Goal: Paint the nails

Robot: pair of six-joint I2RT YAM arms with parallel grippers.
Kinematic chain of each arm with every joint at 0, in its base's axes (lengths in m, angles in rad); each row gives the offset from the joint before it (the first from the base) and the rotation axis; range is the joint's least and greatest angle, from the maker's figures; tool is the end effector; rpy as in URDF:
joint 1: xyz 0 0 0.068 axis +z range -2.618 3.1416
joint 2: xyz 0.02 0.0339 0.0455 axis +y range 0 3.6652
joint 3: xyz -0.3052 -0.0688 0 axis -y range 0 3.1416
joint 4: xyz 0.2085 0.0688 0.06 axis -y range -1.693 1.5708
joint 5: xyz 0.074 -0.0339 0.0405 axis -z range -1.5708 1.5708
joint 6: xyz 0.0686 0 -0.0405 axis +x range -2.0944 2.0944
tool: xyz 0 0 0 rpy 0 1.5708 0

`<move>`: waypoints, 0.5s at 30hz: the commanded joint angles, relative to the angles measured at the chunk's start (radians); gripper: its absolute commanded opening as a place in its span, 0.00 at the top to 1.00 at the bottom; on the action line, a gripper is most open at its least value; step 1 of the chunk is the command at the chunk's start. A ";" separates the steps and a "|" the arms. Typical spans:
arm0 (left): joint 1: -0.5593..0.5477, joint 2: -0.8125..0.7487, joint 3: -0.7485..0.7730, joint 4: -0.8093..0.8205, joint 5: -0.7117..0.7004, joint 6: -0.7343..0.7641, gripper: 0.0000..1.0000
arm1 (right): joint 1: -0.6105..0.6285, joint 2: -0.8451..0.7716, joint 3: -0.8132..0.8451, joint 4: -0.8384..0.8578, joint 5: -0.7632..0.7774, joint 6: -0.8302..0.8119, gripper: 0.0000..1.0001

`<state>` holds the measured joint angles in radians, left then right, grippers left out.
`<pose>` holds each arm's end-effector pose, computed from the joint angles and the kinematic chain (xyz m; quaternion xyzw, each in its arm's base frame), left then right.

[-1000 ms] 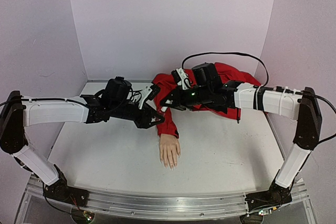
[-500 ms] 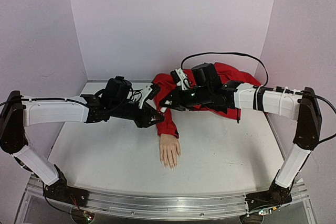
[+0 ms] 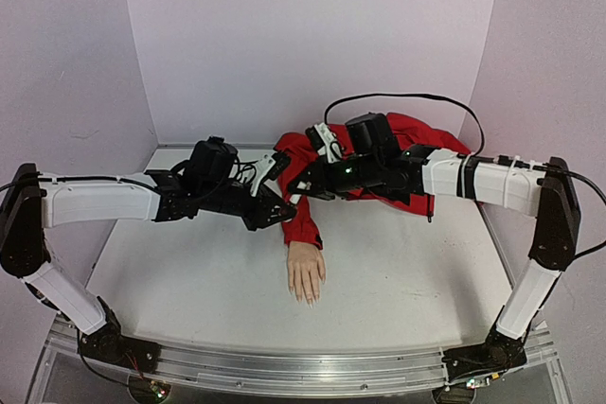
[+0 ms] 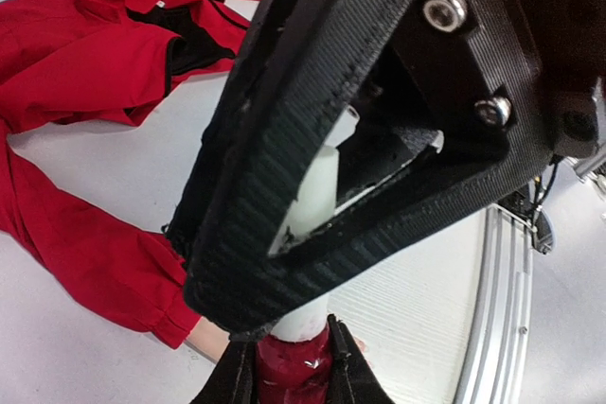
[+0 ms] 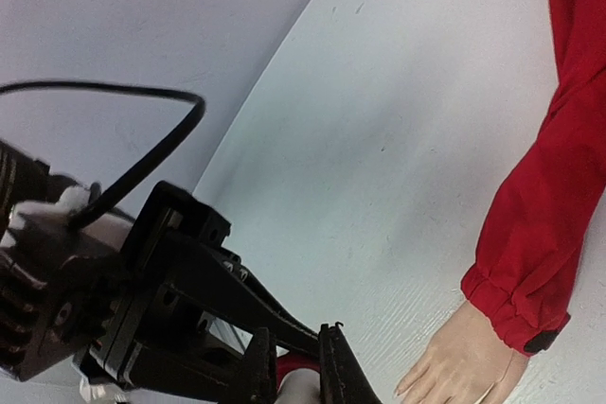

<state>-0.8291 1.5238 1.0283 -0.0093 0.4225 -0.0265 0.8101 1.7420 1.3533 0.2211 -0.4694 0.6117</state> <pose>0.2070 -0.2676 0.3060 0.4270 0.7336 -0.3704 0.3771 0.2677 0.3263 0.3682 -0.2229 0.7244 0.5442 0.3598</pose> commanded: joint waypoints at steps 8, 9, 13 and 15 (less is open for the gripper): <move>0.041 -0.073 0.089 0.098 0.770 -0.026 1.00 | -0.018 -0.017 0.101 0.009 -0.733 -0.468 1.00; 0.046 -0.072 0.094 0.098 0.793 -0.042 1.00 | -0.017 -0.008 0.111 0.002 -0.743 -0.467 1.00; 0.050 -0.110 0.071 0.099 0.672 -0.073 1.00 | -0.019 -0.022 0.096 0.004 -0.683 -0.496 1.00; 0.050 -0.136 0.040 0.099 0.547 -0.060 1.00 | -0.031 -0.027 0.100 0.004 -0.578 -0.470 0.82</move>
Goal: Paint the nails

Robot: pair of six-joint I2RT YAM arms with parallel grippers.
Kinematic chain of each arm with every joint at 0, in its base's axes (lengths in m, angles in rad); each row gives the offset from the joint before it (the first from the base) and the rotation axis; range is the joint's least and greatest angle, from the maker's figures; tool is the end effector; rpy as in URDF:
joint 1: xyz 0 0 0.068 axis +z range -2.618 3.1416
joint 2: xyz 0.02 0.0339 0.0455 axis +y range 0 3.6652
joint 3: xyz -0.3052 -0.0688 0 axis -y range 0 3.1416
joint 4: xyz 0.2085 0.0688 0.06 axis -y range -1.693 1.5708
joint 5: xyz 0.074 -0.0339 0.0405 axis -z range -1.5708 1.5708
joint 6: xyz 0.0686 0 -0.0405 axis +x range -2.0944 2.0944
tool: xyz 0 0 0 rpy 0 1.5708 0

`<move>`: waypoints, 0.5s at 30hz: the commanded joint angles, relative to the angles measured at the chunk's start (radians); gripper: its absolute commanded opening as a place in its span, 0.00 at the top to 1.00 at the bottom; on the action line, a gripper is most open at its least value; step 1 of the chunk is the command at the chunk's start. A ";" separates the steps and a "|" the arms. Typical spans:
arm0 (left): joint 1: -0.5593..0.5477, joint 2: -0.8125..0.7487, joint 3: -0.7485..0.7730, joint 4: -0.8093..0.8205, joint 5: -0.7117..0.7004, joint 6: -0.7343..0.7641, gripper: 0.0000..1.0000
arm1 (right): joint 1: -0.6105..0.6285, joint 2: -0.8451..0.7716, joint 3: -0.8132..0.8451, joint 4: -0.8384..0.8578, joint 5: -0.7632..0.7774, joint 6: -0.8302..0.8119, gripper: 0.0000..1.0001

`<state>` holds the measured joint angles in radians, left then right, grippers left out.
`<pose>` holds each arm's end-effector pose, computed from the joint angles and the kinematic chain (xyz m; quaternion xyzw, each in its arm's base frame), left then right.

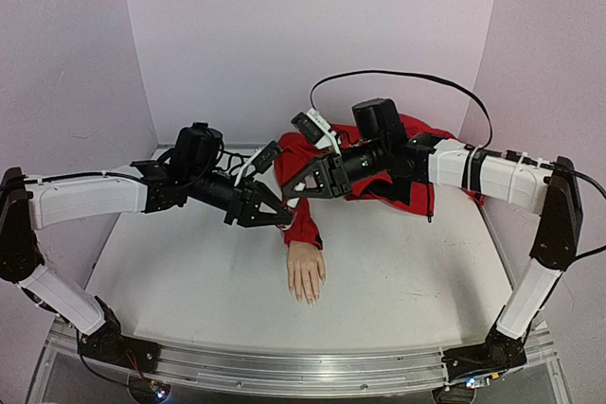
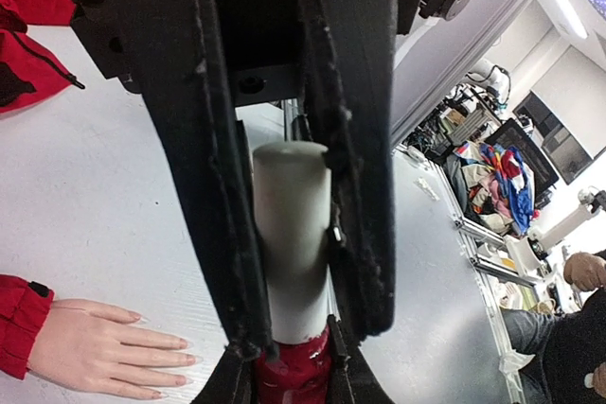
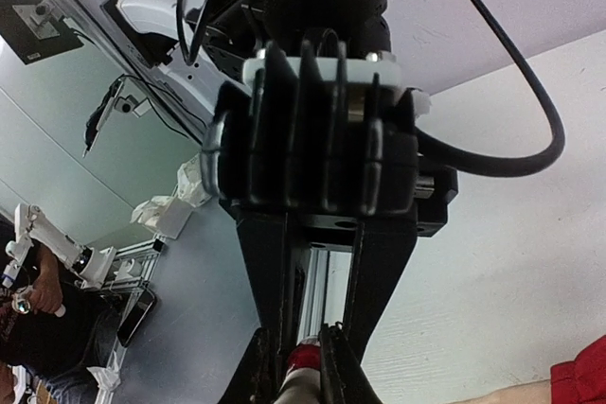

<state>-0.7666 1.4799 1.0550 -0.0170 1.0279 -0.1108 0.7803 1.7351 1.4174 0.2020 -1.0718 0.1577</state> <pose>0.1796 -0.2545 0.3394 0.4859 0.6118 -0.5739 0.2453 0.2368 0.3192 0.3941 -0.5199 0.5072 0.5986 0.3377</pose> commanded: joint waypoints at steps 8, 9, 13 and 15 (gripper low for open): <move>-0.027 -0.155 -0.081 0.109 -0.792 0.076 1.00 | -0.011 -0.120 0.007 0.029 0.585 0.275 0.16; -0.029 -0.143 -0.076 0.108 -0.834 0.084 1.00 | -0.012 -0.138 -0.013 0.044 0.620 0.316 0.16; -0.053 -0.083 -0.036 0.110 -0.971 0.090 1.00 | -0.010 -0.163 -0.038 0.051 0.751 0.441 0.18; -0.069 -0.058 -0.015 0.110 -1.043 0.075 1.00 | 0.003 -0.157 -0.023 0.050 0.787 0.465 0.19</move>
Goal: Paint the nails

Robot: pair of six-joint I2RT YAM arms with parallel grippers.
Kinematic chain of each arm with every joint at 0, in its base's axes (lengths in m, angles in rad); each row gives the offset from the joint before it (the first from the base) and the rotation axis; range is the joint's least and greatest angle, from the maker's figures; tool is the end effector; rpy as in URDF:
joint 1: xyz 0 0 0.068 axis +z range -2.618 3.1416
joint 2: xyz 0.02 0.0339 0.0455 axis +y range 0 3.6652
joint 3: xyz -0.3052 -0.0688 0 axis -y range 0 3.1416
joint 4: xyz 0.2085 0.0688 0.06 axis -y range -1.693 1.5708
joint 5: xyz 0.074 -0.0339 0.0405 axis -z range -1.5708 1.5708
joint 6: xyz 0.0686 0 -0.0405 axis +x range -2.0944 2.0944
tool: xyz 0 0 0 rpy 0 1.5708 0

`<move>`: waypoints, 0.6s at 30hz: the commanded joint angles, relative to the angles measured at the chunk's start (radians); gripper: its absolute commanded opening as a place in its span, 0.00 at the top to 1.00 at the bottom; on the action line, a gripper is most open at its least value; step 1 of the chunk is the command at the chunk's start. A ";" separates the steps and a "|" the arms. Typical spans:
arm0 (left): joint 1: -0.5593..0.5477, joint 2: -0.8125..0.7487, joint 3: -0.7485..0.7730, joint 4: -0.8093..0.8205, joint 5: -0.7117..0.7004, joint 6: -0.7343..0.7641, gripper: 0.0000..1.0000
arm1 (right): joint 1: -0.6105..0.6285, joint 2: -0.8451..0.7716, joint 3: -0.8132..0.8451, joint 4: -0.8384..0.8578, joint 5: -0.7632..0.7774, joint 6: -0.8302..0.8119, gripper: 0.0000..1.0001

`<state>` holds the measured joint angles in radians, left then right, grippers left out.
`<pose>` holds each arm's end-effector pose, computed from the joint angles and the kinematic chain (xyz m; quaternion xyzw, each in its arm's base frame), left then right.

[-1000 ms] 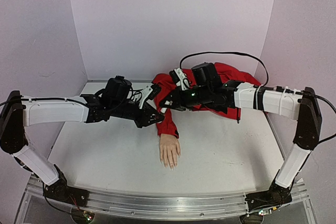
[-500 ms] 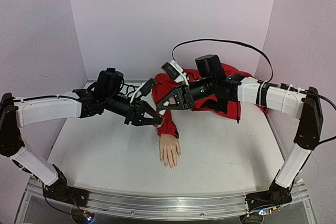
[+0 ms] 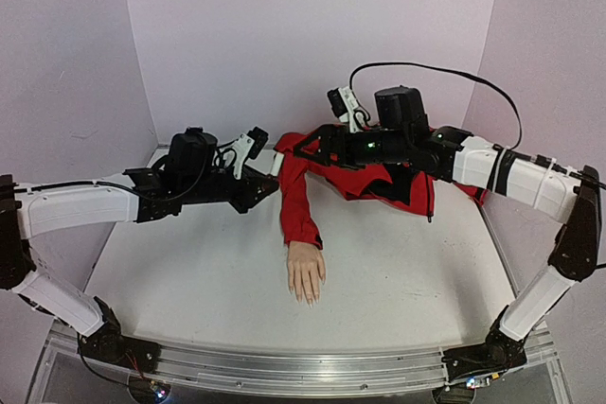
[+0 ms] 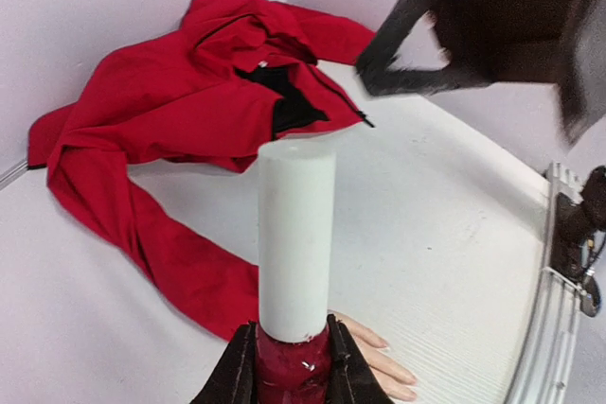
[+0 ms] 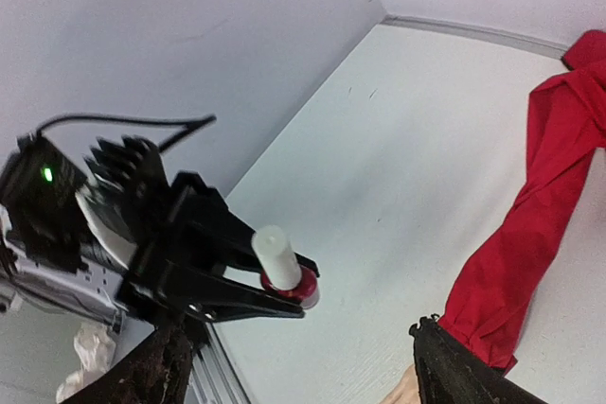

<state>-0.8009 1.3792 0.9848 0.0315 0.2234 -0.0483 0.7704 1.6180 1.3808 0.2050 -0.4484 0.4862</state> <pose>0.2043 -0.2325 0.3384 0.3595 0.7375 -0.3161 0.4764 0.2569 0.2908 0.4233 -0.2523 0.6715 0.5279 0.4548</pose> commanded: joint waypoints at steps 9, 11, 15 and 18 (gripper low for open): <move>-0.124 0.093 0.135 0.063 -0.392 0.011 1.00 | 0.053 0.028 0.100 0.011 0.318 0.176 0.30; -0.130 0.101 0.142 0.063 -0.401 0.006 1.00 | 0.056 0.049 0.117 0.010 0.318 0.176 0.33; -0.132 0.113 0.152 0.063 -0.386 -0.007 1.00 | 0.076 0.089 0.131 0.014 0.324 0.181 0.41; -0.131 0.116 0.163 0.063 -0.362 -0.011 1.00 | 0.099 0.113 0.125 0.035 0.330 0.189 0.45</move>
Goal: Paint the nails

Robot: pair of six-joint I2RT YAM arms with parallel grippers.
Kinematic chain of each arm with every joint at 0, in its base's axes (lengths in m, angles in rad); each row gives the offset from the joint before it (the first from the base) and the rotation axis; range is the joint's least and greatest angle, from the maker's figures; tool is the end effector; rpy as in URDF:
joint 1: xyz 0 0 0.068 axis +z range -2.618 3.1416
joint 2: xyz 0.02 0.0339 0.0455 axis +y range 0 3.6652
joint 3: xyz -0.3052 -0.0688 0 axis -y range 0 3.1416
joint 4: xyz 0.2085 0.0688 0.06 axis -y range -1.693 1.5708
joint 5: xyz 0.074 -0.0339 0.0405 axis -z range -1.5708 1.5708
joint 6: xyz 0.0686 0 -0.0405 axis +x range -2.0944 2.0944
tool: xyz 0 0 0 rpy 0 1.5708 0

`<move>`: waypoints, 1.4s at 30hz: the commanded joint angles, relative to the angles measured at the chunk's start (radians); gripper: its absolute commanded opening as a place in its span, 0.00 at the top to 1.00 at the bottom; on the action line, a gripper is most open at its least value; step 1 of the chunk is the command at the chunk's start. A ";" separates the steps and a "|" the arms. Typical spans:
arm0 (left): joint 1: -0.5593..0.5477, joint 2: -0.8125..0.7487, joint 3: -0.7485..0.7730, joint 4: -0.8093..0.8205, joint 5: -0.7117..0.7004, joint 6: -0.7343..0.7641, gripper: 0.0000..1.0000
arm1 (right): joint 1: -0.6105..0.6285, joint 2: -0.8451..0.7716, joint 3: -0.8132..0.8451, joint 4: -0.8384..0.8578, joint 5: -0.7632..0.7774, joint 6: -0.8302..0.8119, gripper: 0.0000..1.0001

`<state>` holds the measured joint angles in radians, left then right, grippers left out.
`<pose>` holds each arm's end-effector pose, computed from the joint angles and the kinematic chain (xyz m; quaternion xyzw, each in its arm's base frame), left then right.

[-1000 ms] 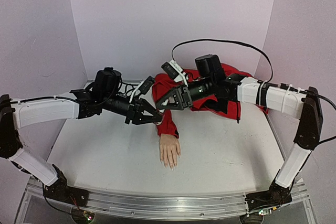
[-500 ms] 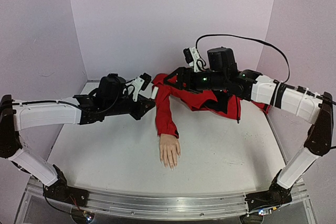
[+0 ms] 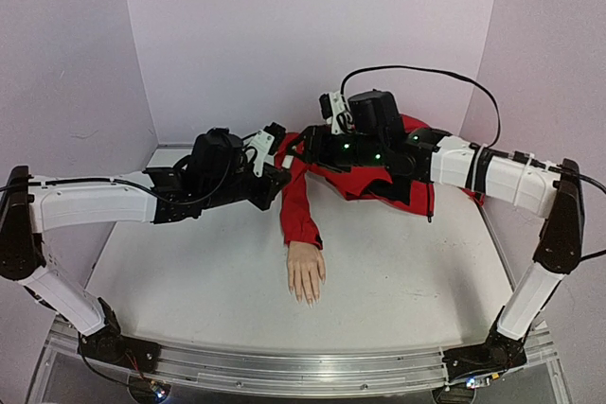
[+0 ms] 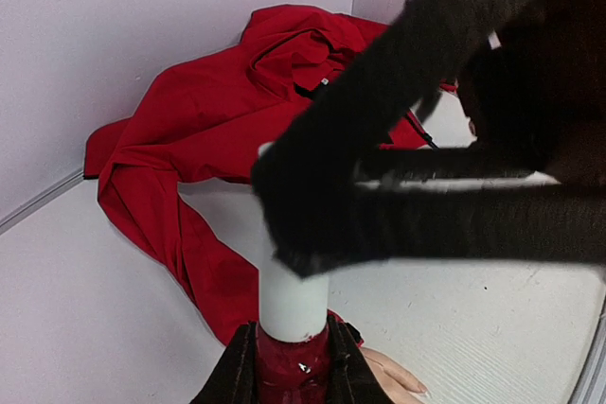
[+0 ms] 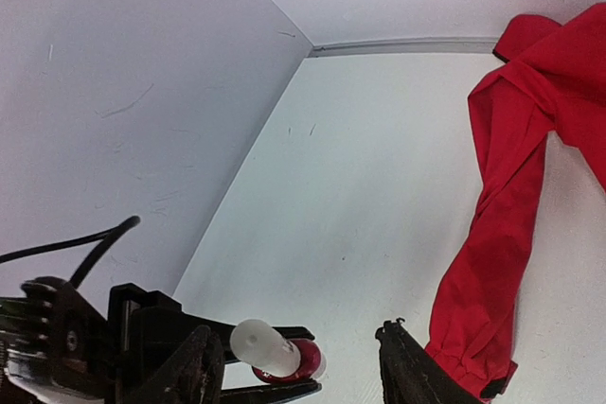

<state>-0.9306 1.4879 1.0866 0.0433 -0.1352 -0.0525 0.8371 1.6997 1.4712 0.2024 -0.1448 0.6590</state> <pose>0.2124 -0.2696 0.3417 0.3136 0.7584 -0.2194 0.5275 0.2724 0.3169 0.4237 -0.1138 0.7071 0.5114 0.4749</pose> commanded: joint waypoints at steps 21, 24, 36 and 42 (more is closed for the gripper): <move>-0.001 -0.077 -0.008 0.045 0.094 0.014 1.00 | 0.048 0.040 0.028 0.094 0.026 -0.025 0.79; -0.001 -0.081 -0.010 0.042 0.128 0.011 1.00 | 0.048 0.039 0.034 0.091 0.017 -0.044 0.92; 0.193 -0.101 0.010 0.044 1.108 -0.018 1.00 | 0.028 0.019 0.040 0.105 -0.968 -0.550 1.00; 0.218 -0.068 0.060 0.045 1.444 -0.040 1.00 | 0.022 0.041 0.031 0.111 -1.185 -0.540 1.00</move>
<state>-0.7097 1.4227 1.0664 0.0086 0.9821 -0.1143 0.8173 1.7599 1.4727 0.2928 -0.9604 0.1749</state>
